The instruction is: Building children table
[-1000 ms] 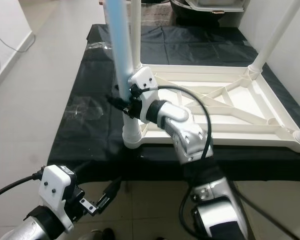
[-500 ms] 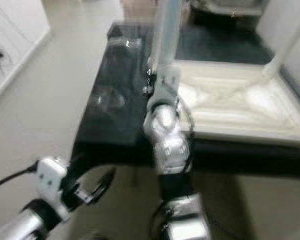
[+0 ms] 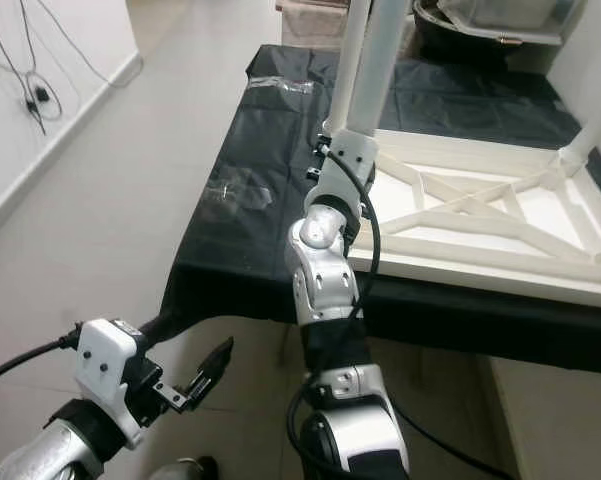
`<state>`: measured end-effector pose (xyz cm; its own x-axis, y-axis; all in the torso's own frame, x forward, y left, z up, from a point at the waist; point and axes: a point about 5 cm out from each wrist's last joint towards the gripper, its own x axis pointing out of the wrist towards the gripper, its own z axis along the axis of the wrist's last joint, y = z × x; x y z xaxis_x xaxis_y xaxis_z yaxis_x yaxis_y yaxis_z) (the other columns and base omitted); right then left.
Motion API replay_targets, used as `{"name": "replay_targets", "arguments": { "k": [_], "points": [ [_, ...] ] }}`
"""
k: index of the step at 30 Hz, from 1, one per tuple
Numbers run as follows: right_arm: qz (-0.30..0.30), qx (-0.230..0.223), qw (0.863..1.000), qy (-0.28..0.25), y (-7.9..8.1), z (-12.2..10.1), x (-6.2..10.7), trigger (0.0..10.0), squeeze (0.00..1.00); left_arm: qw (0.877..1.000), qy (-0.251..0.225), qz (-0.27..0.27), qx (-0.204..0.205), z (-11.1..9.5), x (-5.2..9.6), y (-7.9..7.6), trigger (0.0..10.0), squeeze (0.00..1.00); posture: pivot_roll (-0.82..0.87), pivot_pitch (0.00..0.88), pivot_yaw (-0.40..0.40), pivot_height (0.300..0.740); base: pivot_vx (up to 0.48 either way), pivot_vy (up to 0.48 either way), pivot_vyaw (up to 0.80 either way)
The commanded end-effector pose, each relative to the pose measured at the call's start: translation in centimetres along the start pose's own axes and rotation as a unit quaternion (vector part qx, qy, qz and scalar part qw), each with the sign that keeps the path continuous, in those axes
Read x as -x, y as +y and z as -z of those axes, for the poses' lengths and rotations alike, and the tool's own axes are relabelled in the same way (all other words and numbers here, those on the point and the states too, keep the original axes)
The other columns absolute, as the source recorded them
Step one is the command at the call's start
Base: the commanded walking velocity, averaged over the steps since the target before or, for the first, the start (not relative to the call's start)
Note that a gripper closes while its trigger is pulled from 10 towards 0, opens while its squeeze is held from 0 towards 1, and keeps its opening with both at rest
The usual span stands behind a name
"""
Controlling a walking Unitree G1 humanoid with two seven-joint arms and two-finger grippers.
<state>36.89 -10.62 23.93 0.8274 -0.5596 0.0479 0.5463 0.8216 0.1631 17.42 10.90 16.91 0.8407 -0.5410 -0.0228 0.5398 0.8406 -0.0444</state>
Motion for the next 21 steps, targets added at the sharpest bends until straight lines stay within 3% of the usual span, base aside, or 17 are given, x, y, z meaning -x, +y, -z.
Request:
{"name": "replay_targets", "arguments": {
  "k": [1, 7, 13, 21],
  "points": [
    [0.091, 0.015, 0.988, 0.123, -2.3, 5.7, 0.2, 10.0, 0.00, 1.000, 0.001, 0.002, -0.001, 0.1, 0.1, 0.0, 10.0, 0.00, 0.16, 0.213, -0.016, 0.740, 0.000, 0.000, 0.00],
    [0.162, 0.001, 0.981, 0.109, -1.1, 4.8, 1.3, 10.0, 0.00, 1.000, -0.006, 0.029, 0.003, -0.2, -0.3, -1.0, 10.0, 0.00, 0.17, 0.211, -0.008, 0.740, 0.000, 0.000, 0.00],
    [0.144, -0.001, 0.984, 0.109, 0.2, 4.9, 2.1, 10.0, 0.00, 0.998, 0.001, 0.068, 0.002, 0.1, 0.0, -2.2, 10.0, 0.00, 0.17, 0.210, -0.007, 0.740, 0.000, 0.000, 0.00],
    [0.133, -0.004, 0.986, 0.105, 0.9, 4.7, 2.1, 10.0, 0.00, 0.998, 0.005, 0.067, 0.004, 0.4, -0.1, -2.2, 10.0, 0.00, 0.17, 0.207, -0.010, 0.740, 0.000, 0.000, 0.00]
  ]
}}
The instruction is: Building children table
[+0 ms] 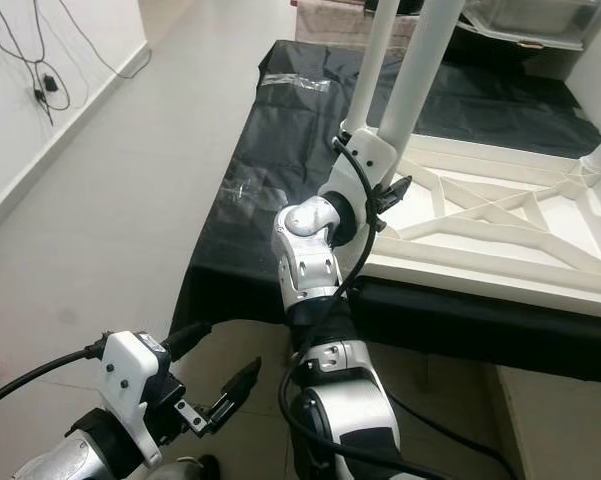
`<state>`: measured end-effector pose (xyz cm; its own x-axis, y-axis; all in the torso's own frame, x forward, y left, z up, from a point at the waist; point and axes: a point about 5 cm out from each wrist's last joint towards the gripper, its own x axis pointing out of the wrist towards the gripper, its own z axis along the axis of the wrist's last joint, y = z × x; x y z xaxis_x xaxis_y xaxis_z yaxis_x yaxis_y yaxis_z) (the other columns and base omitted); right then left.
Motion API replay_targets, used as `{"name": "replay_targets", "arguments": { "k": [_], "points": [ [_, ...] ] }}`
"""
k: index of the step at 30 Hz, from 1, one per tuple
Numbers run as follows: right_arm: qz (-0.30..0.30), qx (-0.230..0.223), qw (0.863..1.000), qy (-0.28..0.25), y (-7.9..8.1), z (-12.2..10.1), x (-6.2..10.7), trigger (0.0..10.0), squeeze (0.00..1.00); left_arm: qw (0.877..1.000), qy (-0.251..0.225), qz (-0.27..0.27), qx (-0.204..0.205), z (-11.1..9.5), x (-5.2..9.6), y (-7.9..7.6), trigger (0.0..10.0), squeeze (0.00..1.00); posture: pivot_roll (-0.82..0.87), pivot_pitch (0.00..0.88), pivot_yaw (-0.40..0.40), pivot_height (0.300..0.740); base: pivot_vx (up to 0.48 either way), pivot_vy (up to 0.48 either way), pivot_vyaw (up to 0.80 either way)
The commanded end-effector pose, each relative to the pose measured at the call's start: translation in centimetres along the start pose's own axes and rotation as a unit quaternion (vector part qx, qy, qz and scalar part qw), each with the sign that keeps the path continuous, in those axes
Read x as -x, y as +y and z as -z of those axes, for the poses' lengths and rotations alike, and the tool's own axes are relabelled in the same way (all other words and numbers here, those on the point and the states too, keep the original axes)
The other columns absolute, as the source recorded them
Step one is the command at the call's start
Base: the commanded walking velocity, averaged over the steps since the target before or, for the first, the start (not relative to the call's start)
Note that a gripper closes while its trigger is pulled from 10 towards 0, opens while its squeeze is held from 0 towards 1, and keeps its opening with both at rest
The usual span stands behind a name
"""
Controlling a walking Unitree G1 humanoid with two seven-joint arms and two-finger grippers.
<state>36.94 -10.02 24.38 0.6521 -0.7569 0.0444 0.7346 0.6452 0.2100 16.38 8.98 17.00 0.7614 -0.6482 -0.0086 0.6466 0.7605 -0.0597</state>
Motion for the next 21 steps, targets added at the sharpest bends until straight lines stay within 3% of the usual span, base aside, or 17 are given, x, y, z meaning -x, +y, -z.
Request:
{"name": "replay_targets", "arguments": {
  "k": [1, 2, 3, 5, 6, 21],
  "points": [
    [0.005, 0.030, 0.992, 0.124, -0.38, 5.01, 2.00, 10.0, 0.00, 1.000, 0.008, 0.000, -0.002, 0.37, 0.08, -0.07, 10.0, 0.00, 0.17, 0.207, -0.010, 0.740, 0.000, 0.000, 0.00],
    [0.000, 0.028, 0.992, 0.122, -0.22, 4.92, 2.02, 10.0, 0.00, 1.000, 0.010, -0.001, -0.003, 0.46, 0.10, -0.06, 10.0, 0.00, 0.17, 0.207, -0.011, 0.740, 0.000, 0.000, 0.00],
    [-0.006, 0.024, 0.992, 0.123, -0.05, 4.86, 2.07, 10.0, 0.67, 1.000, 0.011, -0.002, -0.003, 0.55, 0.14, -0.07, 10.0, 0.00, 0.17, 0.206, -0.010, 0.740, 0.000, 0.000, 0.00],
    [-0.006, 0.022, 0.992, 0.123, -0.04, 4.86, 2.08, 10.0, 0.67, 1.000, 0.011, -0.002, -0.003, 0.57, 0.16, -0.07, 10.0, 0.00, 0.17, 0.206, -0.010, 0.740, 0.000, 0.000, 0.00],
    [-0.010, 0.019, 0.992, 0.124, 0.06, 4.82, 2.12, 10.0, 1.00, 1.000, 0.012, -0.002, -0.003, 0.62, 0.17, -0.07, 10.0, 0.00, 0.17, 0.204, -0.011, 0.740, 0.000, 0.000, 0.00],
    [-0.035, -0.017, 0.990, 0.132, 0.55, 4.54, 1.98, 10.0, 1.00, 1.000, 0.014, -0.009, -0.004, 0.96, 0.25, -0.07, 10.0, 0.00, 0.16, 0.196, -0.009, 0.740, 0.000, 0.000, 0.00]
  ]
}}
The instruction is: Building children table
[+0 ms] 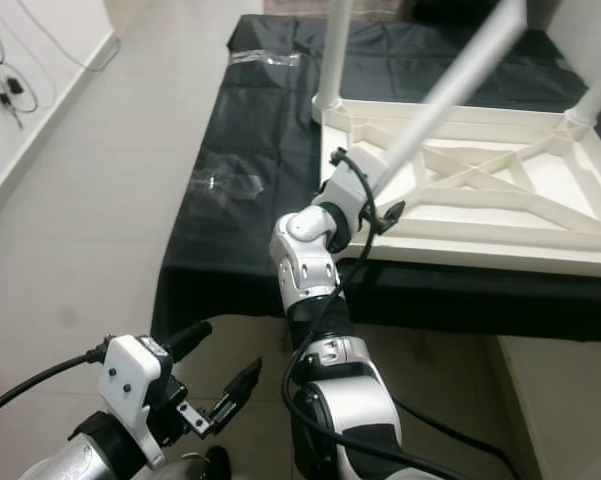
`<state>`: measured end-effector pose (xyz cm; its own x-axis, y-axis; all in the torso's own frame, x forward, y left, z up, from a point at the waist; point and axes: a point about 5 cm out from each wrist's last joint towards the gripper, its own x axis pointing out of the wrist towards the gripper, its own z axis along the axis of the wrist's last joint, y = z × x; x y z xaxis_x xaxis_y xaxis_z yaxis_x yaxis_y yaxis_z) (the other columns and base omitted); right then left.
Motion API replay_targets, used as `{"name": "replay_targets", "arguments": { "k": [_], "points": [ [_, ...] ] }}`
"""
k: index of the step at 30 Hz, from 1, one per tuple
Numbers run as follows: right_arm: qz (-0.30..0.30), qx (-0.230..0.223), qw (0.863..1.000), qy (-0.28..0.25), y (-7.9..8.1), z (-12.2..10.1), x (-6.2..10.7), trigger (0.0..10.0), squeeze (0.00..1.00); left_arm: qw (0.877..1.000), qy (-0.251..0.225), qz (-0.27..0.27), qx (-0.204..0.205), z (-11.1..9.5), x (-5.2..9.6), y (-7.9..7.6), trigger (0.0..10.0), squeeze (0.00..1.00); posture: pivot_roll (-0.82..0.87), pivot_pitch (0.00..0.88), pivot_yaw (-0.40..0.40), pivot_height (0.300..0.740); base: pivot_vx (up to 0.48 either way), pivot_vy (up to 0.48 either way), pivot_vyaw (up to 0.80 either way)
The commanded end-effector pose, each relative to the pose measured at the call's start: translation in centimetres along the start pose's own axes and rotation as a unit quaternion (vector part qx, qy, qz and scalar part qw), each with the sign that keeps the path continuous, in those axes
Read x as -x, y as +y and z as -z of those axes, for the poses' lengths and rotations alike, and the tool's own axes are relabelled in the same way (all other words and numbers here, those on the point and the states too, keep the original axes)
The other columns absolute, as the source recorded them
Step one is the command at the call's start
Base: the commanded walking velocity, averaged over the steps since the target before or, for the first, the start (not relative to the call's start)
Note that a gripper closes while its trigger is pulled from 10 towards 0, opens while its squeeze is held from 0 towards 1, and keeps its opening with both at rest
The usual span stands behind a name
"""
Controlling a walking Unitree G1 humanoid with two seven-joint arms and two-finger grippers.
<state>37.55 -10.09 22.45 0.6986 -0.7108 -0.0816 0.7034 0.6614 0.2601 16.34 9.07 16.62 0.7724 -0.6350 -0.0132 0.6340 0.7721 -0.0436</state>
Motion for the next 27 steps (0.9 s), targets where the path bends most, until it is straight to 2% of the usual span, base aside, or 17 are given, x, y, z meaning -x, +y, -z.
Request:
{"name": "replay_targets", "arguments": {
  "k": [1, 2, 3, 5, 6, 7, 8, 12, 13, 14, 15, 19, 21, 27],
  "points": [
    [-0.014, 0.005, 0.997, 0.069, 0.4, 2.9, 1.9, 0.0, 1.00, 1.000, 0.013, -0.003, 0.004, 0.6, 0.2, -0.1, 10.0, 0.00, 0.16, 0.192, -0.011, 0.740, 0.000, 0.000, 0.00],
    [-0.014, 0.005, 0.997, 0.069, 0.4, 2.9, 1.9, 0.0, 1.00, 1.000, 0.013, -0.003, 0.004, 0.6, 0.2, -0.1, 10.0, 0.00, 0.16, 0.192, -0.011, 0.740, 0.000, 0.000, 0.00],
    [-0.015, 0.000, 0.997, 0.073, 0.4, 2.9, 1.7, 0.0, 0.91, 1.000, 0.013, -0.005, 0.003, 0.7, 0.2, -0.1, 10.0, 0.00, 0.16, 0.190, -0.010, 0.740, 0.000, 0.000, 0.00],
    [-0.016, -0.003, 0.997, 0.073, 0.4, 2.9, 1.7, 0.0, 0.91, 1.000, 0.013, -0.006, 0.003, 0.7, 0.2, -0.1, 10.0, 0.00, 0.16, 0.190, -0.010, 0.740, 0.000, 0.000, 0.00],
    [-0.018, -0.003, 0.997, 0.071, 0.4, 2.8, 1.6, 0.0, 0.60, 1.000, 0.013, -0.006, 0.002, 0.7, 0.2, 0.0, 10.0, 0.00, 0.15, 0.187, -0.011, 0.740, 0.000, 0.000, 0.00],
    [-0.019, -0.004, 0.997, 0.072, 0.4, 2.8, 1.5, 0.0, 0.60, 1.000, 0.013, -0.007, 0.002, 0.7, 0.2, 0.0, 10.0, 0.00, 0.15, 0.186, -0.014, 0.740, 0.000, 0.000, 0.00],
    [-0.021, -0.006, 0.997, 0.070, 0.4, 2.7, 1.5, 0.0, 0.00, 1.000, 0.014, -0.008, 0.001, 0.8, 0.2, 0.1, 10.0, 0.00, 0.15, 0.183, -0.012, 0.740, 0.000, 0.000, 0.00],
    [-0.029, -0.011, 0.997, 0.066, 0.6, 2.3, 1.3, 0.0, 0.00, 1.000, 0.014, -0.010, 0.000, 0.8, 0.1, 0.2, 10.0, 0.00, 0.15, 0.179, -0.012, 0.740, 0.000, 0.000, 0.00],
    [-0.033, -0.013, 0.998, 0.060, 0.7, 2.0, 1.2, 0.8, 0.00, 1.000, 0.014, -0.010, 0.000, 0.9, 0.1, 0.2, 10.0, 0.00, 0.15, 0.174, -0.013, 0.740, 0.000, 0.000, 0.00],
    [-0.034, -0.016, 0.998, 0.056, 0.8, 1.7, 1.0, 6.9, 0.00, 1.000, 0.014, -0.011, 0.000, 0.9, 0.1, 0.2, 10.0, 0.00, 0.15, 0.174, -0.013, 0.740, 0.000, 0.000, 0.00],
    [-0.033, -0.019, 0.998, 0.055, 0.8, 1.5, 0.8, 10.0, 0.00, 1.000, 0.014, -0.012, 0.000, 1.0, 0.0, 0.3, 10.0, 0.00, 0.15, 0.169, -0.014, 0.740, 0.000, 0.000, 0.00],
    [-0.030, -0.038, 0.998, 0.051, 1.0, 0.3, 0.0, 10.0, 0.00, 1.000, 0.014, -0.015, 0.001, 1.2, -0.1, 0.4, 10.0, 0.00, 0.15, 0.165, -0.016, 0.740, 0.000, 0.000, 0.00],
    [-0.027, -0.049, 0.996, 0.070, 1.2, -0.8, -1.0, 10.0, 0.00, 1.000, 0.014, -0.015, 0.000, 1.3, -0.1, 0.5, 10.0, 0.00, 0.15, 0.161, -0.019, 0.740, 0.000, 0.000, 0.00],
    [-0.030, -0.060, 0.994, 0.082, 1.4, -1.7, -2.1, 10.0, 0.00, 1.000, 0.014, -0.016, 0.000, 1.4, -0.2, 0.6, 10.0, 0.00, 0.15, 0.158, -0.022, 0.740, 0.000, 0.000, 0.00]
  ]
}}
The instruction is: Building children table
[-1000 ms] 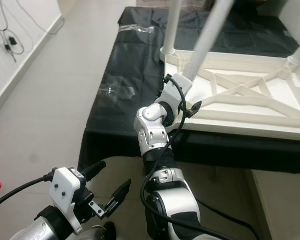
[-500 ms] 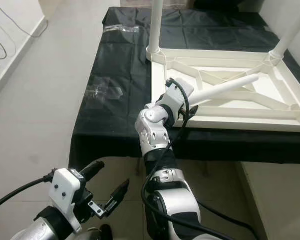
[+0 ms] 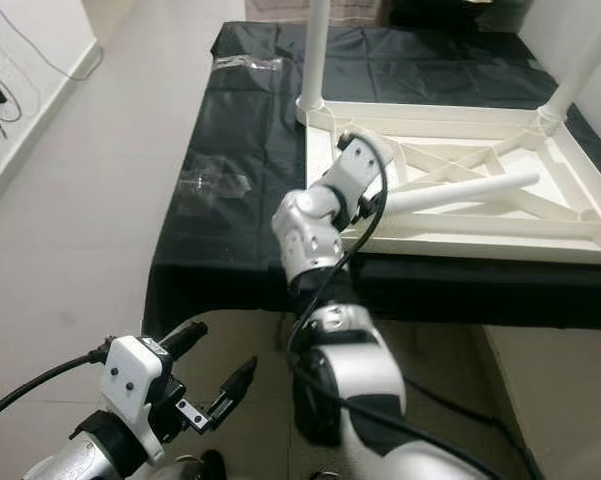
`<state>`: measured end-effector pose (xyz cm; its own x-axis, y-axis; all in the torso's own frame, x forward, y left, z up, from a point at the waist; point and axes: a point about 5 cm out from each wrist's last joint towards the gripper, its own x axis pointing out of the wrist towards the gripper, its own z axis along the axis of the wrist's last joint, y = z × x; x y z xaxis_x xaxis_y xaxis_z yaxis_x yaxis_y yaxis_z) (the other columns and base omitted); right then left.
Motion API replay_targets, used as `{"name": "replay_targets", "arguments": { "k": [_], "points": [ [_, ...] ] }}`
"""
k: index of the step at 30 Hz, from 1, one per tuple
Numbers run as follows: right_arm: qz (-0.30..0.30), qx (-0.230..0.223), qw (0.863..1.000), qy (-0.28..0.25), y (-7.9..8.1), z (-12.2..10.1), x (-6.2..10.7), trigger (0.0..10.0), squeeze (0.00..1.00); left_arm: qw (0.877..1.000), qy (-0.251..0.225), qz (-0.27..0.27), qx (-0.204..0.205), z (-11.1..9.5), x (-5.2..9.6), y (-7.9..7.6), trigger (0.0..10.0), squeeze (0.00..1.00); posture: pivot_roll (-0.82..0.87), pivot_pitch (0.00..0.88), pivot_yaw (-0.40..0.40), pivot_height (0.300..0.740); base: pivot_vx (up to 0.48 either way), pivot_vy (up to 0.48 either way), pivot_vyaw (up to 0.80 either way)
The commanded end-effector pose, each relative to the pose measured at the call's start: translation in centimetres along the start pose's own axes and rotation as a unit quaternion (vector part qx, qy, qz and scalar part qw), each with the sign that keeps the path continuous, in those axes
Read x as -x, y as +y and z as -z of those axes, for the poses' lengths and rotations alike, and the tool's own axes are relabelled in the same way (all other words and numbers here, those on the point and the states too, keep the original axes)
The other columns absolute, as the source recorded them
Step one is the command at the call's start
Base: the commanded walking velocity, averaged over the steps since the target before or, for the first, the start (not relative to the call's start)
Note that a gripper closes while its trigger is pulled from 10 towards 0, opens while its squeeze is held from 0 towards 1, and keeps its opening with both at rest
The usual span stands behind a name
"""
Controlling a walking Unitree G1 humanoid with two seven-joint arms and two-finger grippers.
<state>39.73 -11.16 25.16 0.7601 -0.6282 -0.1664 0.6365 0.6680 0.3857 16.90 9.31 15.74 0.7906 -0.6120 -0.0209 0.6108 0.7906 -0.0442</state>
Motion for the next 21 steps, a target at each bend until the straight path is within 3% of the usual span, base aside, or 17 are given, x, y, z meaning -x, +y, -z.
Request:
{"name": "replay_targets", "arguments": {
  "k": [1, 6, 9, 10, 11, 12, 17, 18, 19, 21],
  "points": [
    [0.008, -0.003, 1.000, 0.011, -0.1, -0.3, -0.6, 10.0, 0.00, 1.000, 0.011, -0.003, -0.001, 0.6, 0.0, 0.1, 10.0, 0.00, 0.15, 0.155, -0.022, 0.740, 0.000, 0.000, 0.00],
    [0.013, -0.007, 1.000, 0.000, 0.1, -1.5, -0.9, 10.0, 0.00, 1.000, 0.011, -0.003, -0.002, 0.7, 0.0, 0.1, 10.0, 0.00, 0.15, 0.154, -0.023, 0.740, 0.000, 0.000, 0.00],
    [0.045, 0.011, 0.999, 0.026, 0.3, -2.5, -1.4, 10.0, 0.00, 1.000, 0.011, -0.003, -0.002, 0.8, -0.2, 0.2, 10.0, 0.00, 0.14, 0.152, -0.017, 0.740, 0.000, 0.000, 0.00],
    [0.043, 0.016, 0.999, 0.024, 0.4, -3.3, -1.8, 10.0, 0.94, 1.000, 0.011, -0.002, -0.002, 0.8, -0.2, 0.3, 10.0, 0.00, 0.14, 0.150, -0.019, 0.740, 0.000, 0.000, 0.00],
    [0.043, 0.016, 0.999, 0.024, 0.4, -3.3, -1.8, 10.0, 0.94, 1.000, 0.011, -0.002, -0.002, 0.8, -0.2, 0.3, 10.0, 0.00, 0.14, 0.150, -0.019, 0.740, 0.000, 0.000, 0.00],
    [0.039, 0.013, 0.999, 0.029, 0.5, -3.9, -2.1, 10.0, 1.00, 1.000, 0.011, -0.002, -0.002, 0.9, -0.3, 0.3, 10.0, 0.00, 0.14, 0.150, -0.021, 0.740, 0.000, 0.000, 0.00],
    [0.049, 0.009, 0.998, 0.037, 0.4, -4.9, -2.6, 10.0, 1.00, 1.000, 0.010, -0.001, -0.002, 0.9, -0.4, 0.3, 10.0, 0.00, 0.13, 0.151, -0.024, 0.740, 0.000, 0.000, 0.00],
    [0.066, 0.012, 0.996, 0.053, 0.2, -5.0, -2.9, 10.0, 0.45, 1.000, 0.009, 0.000, -0.003, 0.9, -0.4, 0.3, 10.0, 0.00, 0.13, 0.154, -0.024, 0.740, 0.000, 0.000, 0.00],
    [0.075, 0.014, 0.994, 0.073, 0.0, -5.1, -3.0, 10.0, 0.00, 1.000, 0.009, 0.000, -0.003, 0.9, -0.4, 0.2, 10.0, 0.00, 0.12, 0.161, -0.028, 0.740, 0.000, 0.000, 0.00],
    [0.083, 0.013, 0.991, 0.100, 0.0, -4.8, -3.0, 10.0, 0.00, 1.000, 0.008, 0.001, -0.003, 0.9, -0.4, 0.1, 10.0, 0.00, 0.12, 0.167, -0.028, 0.740, 0.000, 0.000, 0.00]
  ]
}}
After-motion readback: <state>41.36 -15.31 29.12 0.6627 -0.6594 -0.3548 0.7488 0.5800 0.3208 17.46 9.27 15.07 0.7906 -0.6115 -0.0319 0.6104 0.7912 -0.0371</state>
